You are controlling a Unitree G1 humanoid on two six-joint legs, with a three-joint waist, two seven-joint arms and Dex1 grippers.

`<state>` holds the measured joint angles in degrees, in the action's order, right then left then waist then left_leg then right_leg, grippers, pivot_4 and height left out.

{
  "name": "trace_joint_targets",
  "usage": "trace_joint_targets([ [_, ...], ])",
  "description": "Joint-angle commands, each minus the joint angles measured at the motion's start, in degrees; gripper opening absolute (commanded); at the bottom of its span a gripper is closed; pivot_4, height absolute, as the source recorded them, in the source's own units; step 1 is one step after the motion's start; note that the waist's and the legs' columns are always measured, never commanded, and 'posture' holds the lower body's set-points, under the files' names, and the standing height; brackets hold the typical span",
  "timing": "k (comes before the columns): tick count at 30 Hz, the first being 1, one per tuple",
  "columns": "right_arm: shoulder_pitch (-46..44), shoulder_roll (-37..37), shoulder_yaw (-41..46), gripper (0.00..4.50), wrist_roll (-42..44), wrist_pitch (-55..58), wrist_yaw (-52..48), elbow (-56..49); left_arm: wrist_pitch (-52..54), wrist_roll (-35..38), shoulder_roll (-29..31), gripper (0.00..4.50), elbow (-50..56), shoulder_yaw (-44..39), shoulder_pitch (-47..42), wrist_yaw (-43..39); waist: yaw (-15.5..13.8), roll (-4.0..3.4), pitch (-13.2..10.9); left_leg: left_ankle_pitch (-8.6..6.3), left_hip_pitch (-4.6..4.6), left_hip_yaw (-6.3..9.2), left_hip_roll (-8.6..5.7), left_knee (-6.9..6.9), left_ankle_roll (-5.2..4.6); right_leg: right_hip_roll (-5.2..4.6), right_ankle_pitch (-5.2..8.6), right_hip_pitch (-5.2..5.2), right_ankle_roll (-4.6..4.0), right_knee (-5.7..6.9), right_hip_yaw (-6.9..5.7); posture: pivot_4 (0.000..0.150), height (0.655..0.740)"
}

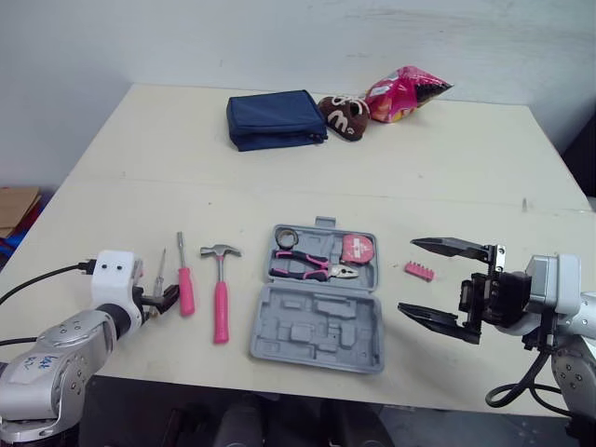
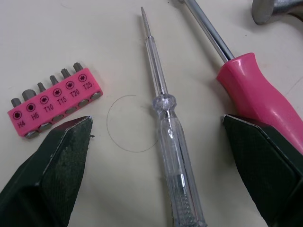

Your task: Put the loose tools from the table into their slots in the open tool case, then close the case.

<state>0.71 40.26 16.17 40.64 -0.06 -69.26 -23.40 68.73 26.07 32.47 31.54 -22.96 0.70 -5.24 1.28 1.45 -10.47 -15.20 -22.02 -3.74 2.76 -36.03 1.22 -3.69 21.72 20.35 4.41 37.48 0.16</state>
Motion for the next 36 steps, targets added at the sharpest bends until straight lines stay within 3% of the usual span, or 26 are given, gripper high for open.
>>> trace_joint_targets([
  [1,0.3,-0.1,1.2,4.5,0.0,-1.0,0.9,-2.2,2.4,-1.0,-1.0,4.47,-1.6,2.3,1.5,-0.5,0.0,-0.08,0.0,0.0,0.01,0.0,0.0,0.0,0.0,0.0,0.0,-0.01,0.0,0.0,0.0,0.15,0.74],
  [4,0.6,-0.1,1.4,4.5,-0.3,-1.1,1.2,-2.3,2.2,-1.6,-1.4,3.65,-3.0,1.8,2.0,-0.7,0.1,-0.13,0.1,0.0,0.09,-0.01,0.0,0.02,-0.01,0.0,0.0,-0.08,0.0,-0.01,0.01,0.15,0.74],
  [12,1.5,0.1,2.1,4.5,-0.8,-1.8,1.2,-2.3,3.7,-1.6,-3.6,0.12,-4.7,0.4,2.8,-1.7,0.4,-0.66,0.4,-0.07,0.96,-0.04,0.04,0.37,0.08,0.05,0.02,-0.93,-0.03,-0.38,0.03,0.15,0.74],
  [23,2.8,0.4,2.2,4.5,-1.5,-3.0,1.0,-1.9,-7.5,-0.9,-7.5,0.05,-4.7,-8.1,1.9,-2.9,0.4,-0.81,0.5,-0.06,0.95,-0.04,0.08,0.47,0.08,0.11,0.02,-0.9,-0.04,-0.47,0.05,0.15,0.74],
  [26,2.6,0.6,1.9,4.5,-1.6,-2.9,1.3,-1.9,-13.4,1.1,-8.0,0.05,-3.8,-10.0,1.8,-6.1,0.4,-0.49,0.3,-0.06,0.86,-0.03,0.14,0.48,0.09,0.17,0.02,-0.81,-0.05,-0.47,0.03,0.15,0.74],
  [29,1.7,1.0,1.7,4.5,-1.9,-2.3,1.9,-1.7,-21.6,3.5,-5.8,0.05,-2.9,-10.6,2.1,-14.1,0.3,-0.13,0.1,-0.09,0.78,-0.03,0.12,0.47,0.11,0.13,0.02,-0.8,-0.05,-0.57,0.02,0.15,0.74],
  [34,1.2,2.5,2.6,4.5,-1.8,-0.5,3.2,-2.2,-37.3,4.4,3.6,0.05,-3.2,-7.3,3.1,-34.4,0.2,0.05,-0.1,-0.19,0.69,-0.03,0.12,0.51,0.19,0.03,0.03,-0.81,-0.11,-0.8,-0.04,0.15,0.74],
  [36,1.5,3.5,3.4,4.5,-1.7,-0.3,3.1,-2.9,-41.7,5.0,8.9,0.05,-3.1,-2.2,0.5,-44.3,0.2,0.04,-0.1,-0.2,0.69,-0.06,0.11,0.65,0.17,0.01,0.03,-0.81,-0.12,-0.95,-0.03,0.15,0.74],
])
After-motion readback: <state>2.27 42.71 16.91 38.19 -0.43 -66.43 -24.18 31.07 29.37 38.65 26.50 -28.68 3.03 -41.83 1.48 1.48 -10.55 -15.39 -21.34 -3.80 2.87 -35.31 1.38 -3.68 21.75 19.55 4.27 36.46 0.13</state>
